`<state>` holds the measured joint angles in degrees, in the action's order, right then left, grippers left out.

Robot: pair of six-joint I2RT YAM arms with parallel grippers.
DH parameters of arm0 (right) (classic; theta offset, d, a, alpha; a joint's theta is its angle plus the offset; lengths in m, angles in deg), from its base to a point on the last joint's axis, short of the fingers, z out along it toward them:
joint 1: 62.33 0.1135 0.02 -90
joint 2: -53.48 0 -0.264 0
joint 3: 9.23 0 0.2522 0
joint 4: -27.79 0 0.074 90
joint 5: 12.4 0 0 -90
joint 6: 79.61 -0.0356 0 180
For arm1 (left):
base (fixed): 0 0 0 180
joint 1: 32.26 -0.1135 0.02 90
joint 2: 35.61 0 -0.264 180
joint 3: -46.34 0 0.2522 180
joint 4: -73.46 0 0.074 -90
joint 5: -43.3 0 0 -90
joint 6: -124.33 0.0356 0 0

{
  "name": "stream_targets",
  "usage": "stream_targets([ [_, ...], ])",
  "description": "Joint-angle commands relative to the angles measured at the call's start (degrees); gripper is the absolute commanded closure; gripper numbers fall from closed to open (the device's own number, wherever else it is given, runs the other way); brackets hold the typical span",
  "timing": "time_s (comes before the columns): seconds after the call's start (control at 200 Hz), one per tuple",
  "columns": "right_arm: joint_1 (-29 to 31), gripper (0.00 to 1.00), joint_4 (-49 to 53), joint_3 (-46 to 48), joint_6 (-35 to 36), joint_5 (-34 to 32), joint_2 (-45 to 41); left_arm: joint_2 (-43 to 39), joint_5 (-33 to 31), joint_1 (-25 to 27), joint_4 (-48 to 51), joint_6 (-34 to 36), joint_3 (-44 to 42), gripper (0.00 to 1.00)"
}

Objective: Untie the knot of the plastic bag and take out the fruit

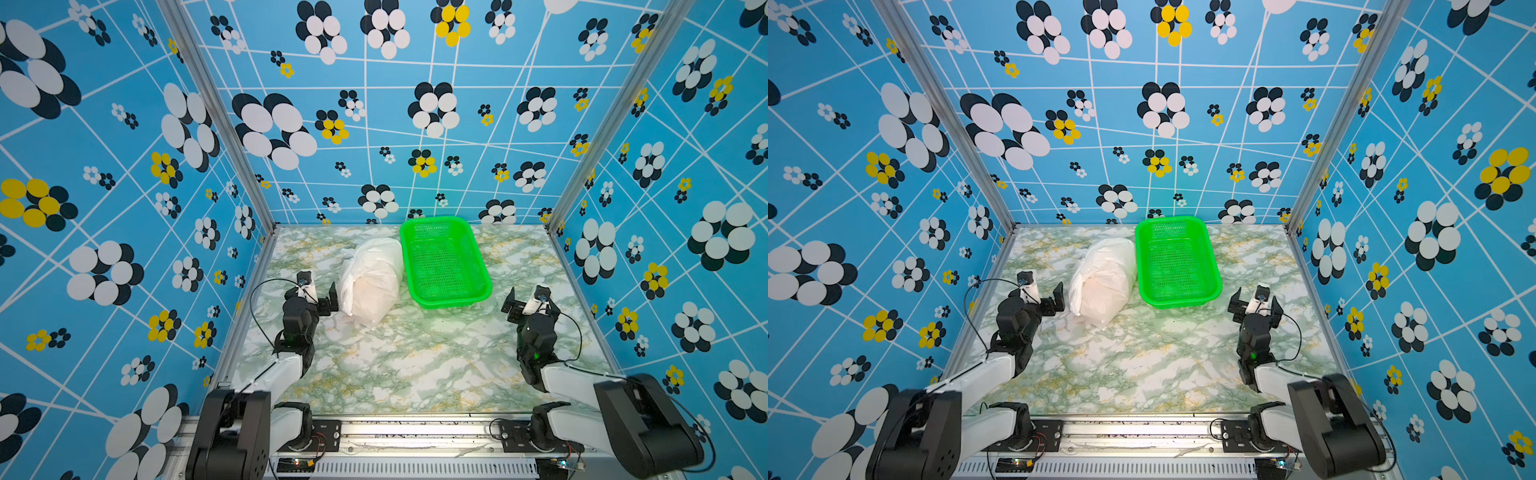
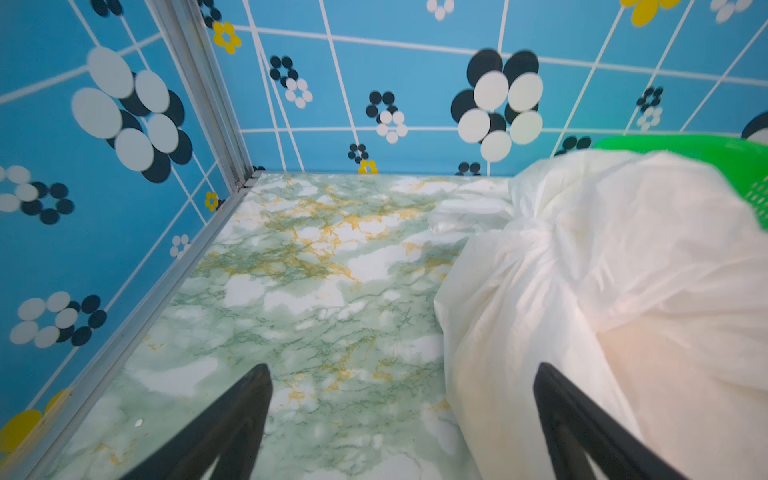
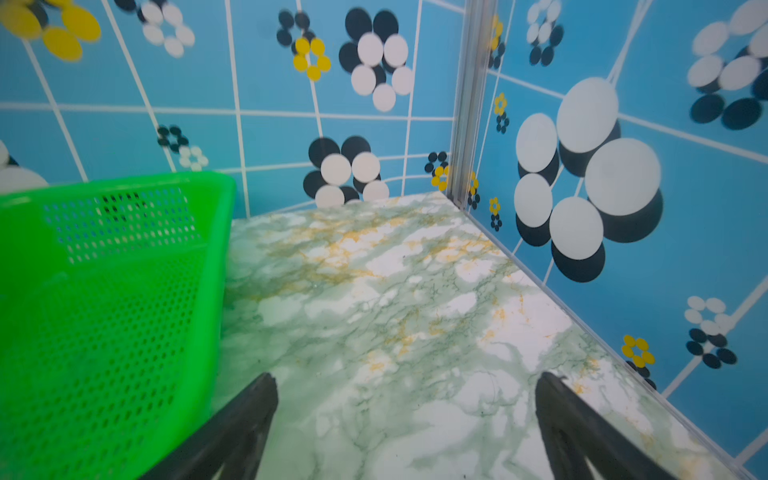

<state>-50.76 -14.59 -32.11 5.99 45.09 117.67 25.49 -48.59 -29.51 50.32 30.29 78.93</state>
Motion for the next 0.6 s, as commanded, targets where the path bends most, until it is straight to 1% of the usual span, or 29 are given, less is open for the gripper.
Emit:
stream_targets([
  [0.0,0.1,0.01,18.9,-3.8,-11.9,-0.7,-12.5,-9.5,3.1,0.0,17.2,-9.9,3.6,0.01],
  [0.02,0.1,0.01,23.6,-5.0,-14.3,0.1,-14.7,-11.1,5.1,0.0,18.0,-10.7,3.6,0.01],
  [0.055,0.0,0.01,33.7,-8.2,-18.8,2.0,-17.9,-13.2,10.3,0.1,15.6,-9.8,1.8,0.01],
  [0.085,-0.1,0.01,45.1,-12.0,-21.2,6.4,-20.7,-14.6,14.4,0.1,11.8,-9.3,-0.5,0.01],
  [0.095,0.0,0.01,46.8,-12.6,-21.1,7.2,-21.4,-15.0,15.1,0.1,10.6,-9.3,-1.2,0.01],
  [0.125,0.0,0.01,46.6,-12.6,-21.1,10.6,-23.2,-16.1,14.9,0.2,7.4,-10.8,-3.6,0.01],
  [0.17,-0.1,0.01,44.7,-10.8,-22.7,14.0,-26.5,-17.8,11.1,-0.1,6.3,-14.1,-6.1,0.01],
  [0.21,-0.1,0.01,43.1,-8.7,-26.4,14.8,-29.6,-19.5,4.5,-0.3,7.6,-17.9,-7.7,0.01],
  [0.255,-0.1,0.01,42.5,-7.2,-29.0,17.1,-32.8,-21.5,-2.8,-1.2,10.7,-24.7,-8.8,0.01],
  [0.3,-0.1,0.01,39.2,-6.1,-27.6,23.9,-35.0,-23.4,-6.7,-2.1,14.4,-30.8,-9.2,0.01],
  [0.305,-0.1,0.01,38.1,-5.9,-27.3,25.9,-35.2,-23.7,-6.8,-2.2,14.7,-31.2,-9.3,0.01],
  [0.325,-0.1,0.01,36.9,-5.8,-27.0,28.1,-35.5,-24.4,-6.3,-2.6,15.0,-31.6,-9.4,0.01],
  [0.39,0.2,0.01,36.3,-7.9,-27.1,34.8,-34.4,-26.0,-2.1,-2.9,15.7,-28.1,-9.2,0.01],
  [0.47,1.6,0.01,37.5,-12.5,-25.4,42.1,-29.7,-27.0,-1.5,-2.7,15.4,-27.5,-9.9,0.01],
  [0.5,2.6,0.0,38.7,-14.2,-24.9,42.9,-27.5,-27.0,-1.3,-2.6,14.9,-27.1,-10.2,0.01],
  [0.54,4.8,0.01,40.7,-16.8,-23.8,42.4,-24.3,-26.8,-0.8,-2.4,14.1,-26.6,-10.5,0.0],
  [0.595,8.6,0.01,43.8,-20.6,-21.8,39.3,-19.7,-25.9,0.4,-1.8,12.7,-25.8,-10.4,0.0],
])
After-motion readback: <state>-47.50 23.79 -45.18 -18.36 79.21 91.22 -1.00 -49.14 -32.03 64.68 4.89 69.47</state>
